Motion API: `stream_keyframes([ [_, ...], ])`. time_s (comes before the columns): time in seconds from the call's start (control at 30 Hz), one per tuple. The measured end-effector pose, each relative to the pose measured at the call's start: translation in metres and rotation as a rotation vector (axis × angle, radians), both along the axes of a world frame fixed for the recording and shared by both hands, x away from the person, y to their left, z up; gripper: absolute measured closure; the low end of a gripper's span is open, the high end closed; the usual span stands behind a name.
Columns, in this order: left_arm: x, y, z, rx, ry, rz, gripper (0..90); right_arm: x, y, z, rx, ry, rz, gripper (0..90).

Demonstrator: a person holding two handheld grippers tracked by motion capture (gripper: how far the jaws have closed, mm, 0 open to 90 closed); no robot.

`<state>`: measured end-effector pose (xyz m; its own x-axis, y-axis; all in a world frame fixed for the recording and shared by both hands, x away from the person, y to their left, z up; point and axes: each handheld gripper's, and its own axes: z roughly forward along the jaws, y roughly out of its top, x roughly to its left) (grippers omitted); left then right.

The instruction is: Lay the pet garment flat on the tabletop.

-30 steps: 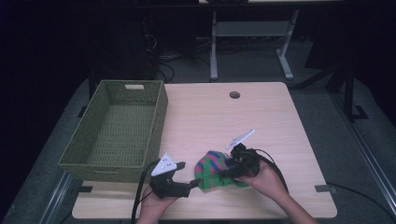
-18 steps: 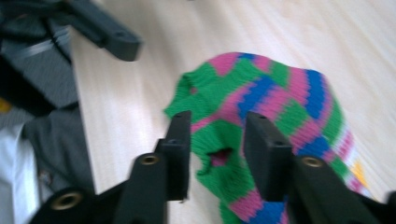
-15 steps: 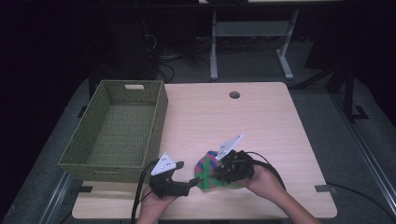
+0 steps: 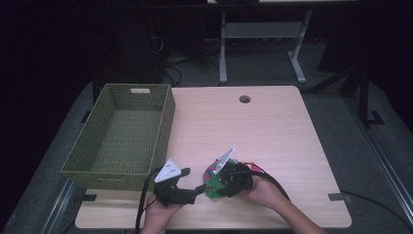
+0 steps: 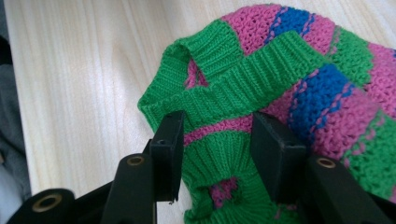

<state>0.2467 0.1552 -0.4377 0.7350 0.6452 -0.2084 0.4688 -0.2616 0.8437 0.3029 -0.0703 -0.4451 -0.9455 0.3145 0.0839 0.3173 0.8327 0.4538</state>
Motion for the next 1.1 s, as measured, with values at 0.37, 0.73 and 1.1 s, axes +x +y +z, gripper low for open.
stream_keyframes([
  [0.37,0.0,-0.001,0.0,0.006,-0.003,-0.003,16.7,-0.003,0.0,-0.001,-0.002,-0.024,-0.011,69.3],
  [0.73,-0.001,0.0,0.001,-0.013,-0.007,-0.008,16.9,-0.002,-0.001,0.01,0.02,-0.006,-0.011,83.0],
  [1.1,-0.001,0.001,0.004,-0.02,-0.031,-0.014,16.9,0.002,-0.026,0.045,0.139,-0.024,-0.051,84.1],
])
